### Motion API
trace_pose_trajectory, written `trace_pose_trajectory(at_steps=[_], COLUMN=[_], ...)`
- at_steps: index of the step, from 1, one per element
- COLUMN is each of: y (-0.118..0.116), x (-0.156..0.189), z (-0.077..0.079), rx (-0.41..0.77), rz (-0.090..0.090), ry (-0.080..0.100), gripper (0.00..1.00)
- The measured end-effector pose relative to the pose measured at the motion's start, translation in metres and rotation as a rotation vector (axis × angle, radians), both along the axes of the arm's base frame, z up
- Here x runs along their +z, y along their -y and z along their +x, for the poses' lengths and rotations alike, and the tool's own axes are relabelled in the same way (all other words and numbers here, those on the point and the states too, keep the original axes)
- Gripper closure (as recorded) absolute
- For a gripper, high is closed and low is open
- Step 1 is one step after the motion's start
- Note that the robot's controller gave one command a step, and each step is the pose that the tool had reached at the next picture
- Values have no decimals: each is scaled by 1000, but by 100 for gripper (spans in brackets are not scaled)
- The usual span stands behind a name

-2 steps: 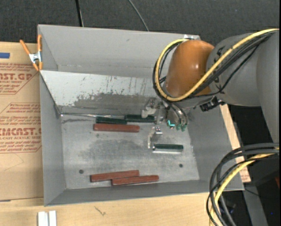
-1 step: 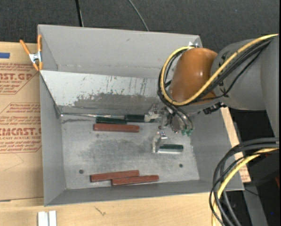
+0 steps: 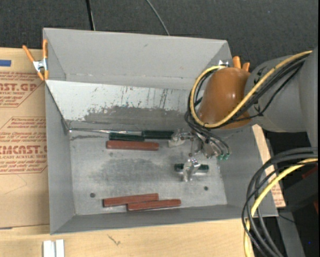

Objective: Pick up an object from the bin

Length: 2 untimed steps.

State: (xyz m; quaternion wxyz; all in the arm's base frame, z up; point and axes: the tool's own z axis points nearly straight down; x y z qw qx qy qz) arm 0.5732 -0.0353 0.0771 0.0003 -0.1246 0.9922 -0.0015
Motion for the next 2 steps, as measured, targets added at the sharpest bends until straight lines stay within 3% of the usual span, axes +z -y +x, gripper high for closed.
trace_pose_trajectory(at_steps=[1, 2], y=[31, 31], x=[-1, -1], z=[-6, -6], rx=[-29, -29], rz=[4, 4], ry=[9, 9], gripper=[100, 100])
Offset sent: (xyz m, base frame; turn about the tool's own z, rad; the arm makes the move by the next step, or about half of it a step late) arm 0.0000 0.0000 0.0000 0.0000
